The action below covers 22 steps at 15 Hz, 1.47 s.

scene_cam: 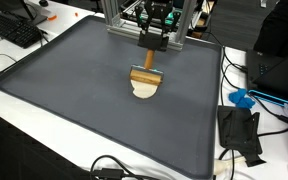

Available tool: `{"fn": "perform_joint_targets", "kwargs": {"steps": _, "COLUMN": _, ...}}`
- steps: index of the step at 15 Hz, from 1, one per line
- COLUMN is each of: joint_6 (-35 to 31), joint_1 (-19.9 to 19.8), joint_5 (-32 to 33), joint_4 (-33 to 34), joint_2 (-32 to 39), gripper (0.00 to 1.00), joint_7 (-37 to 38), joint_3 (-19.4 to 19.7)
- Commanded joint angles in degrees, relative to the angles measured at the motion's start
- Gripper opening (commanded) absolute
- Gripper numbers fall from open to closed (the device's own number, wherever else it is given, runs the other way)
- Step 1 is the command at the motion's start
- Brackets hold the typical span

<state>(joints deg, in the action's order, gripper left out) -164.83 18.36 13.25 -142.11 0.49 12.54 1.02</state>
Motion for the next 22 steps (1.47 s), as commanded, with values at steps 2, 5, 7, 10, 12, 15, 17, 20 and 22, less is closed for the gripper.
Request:
{"fn": "perform_joint_targets", "kwargs": {"steps": 2, "joint_6": 9.75, "joint_1": -3.06, "joint_5": -0.60, "joint_4": -0.70, "joint_2": 0.00, "gripper": 0.23, "joint_7": 0.88, "joint_3": -4.37}}
{"fn": "perform_joint_targets", "kwargs": {"steps": 5, "joint_6": 15.66, "joint_1": -4.39, "joint_5": -1.50, "joint_4": 1.03, "joint_2": -0.26, "gripper": 0.23, "joint_7": 0.35, "joint_3": -6.60}}
{"fn": "perform_joint_targets", "kwargs": {"steps": 7, "joint_6": 19.33, "joint_1": -5.13, "joint_5": -1.81, "joint_4": 2.37, "joint_2": -0.24, "gripper": 0.23, "joint_7": 0.20, "joint_3": -7.74}}
{"fn": "perform_joint_targets", "kwargs": {"steps": 10, "joint_6": 25.23, "joint_1": -5.69, "joint_5": -2.52, "joint_4": 4.41, "joint_2": -0.18, "gripper": 0.23, "joint_7": -0.02, "joint_3": -8.90}}
{"fn": "perform_joint_targets", "kwargs": {"steps": 12, "joint_6": 28.87, "joint_1": -5.91, "joint_5": -2.89, "joint_4": 5.44, "joint_2": -0.07, "gripper": 0.23, "joint_7": -0.07, "joint_3": -9.38}}
{"fn": "perform_joint_targets", "kwargs": {"steps": 15, "joint_6": 33.18, "joint_1": -6.13, "joint_5": -4.28, "joint_4": 6.06, "joint_2": 0.09, "gripper": 0.23, "joint_7": -0.70, "joint_3": -9.83}}
{"fn": "perform_joint_targets", "kwargs": {"steps": 17, "joint_6": 35.64, "joint_1": -6.21, "joint_5": -5.67, "joint_4": 6.38, "joint_2": 0.29, "gripper": 0.23, "joint_7": -1.68, "joint_3": -9.86}}
{"fn": "perform_joint_targets", "kwargs": {"steps": 20, "joint_6": 40.25, "joint_1": -6.67, "joint_5": -7.28, "joint_4": 6.60, "joint_2": 1.06, "gripper": 0.28, "joint_7": -4.22, "joint_3": -9.69}}
{"fn": "perform_joint_targets", "kwargs": {"steps": 22, "joint_6": 44.53, "joint_1": -7.23, "joint_5": -8.53, "joint_4": 7.49, "joint_2": 1.99, "gripper": 0.26, "joint_7": -6.55, "joint_3": -9.60}}
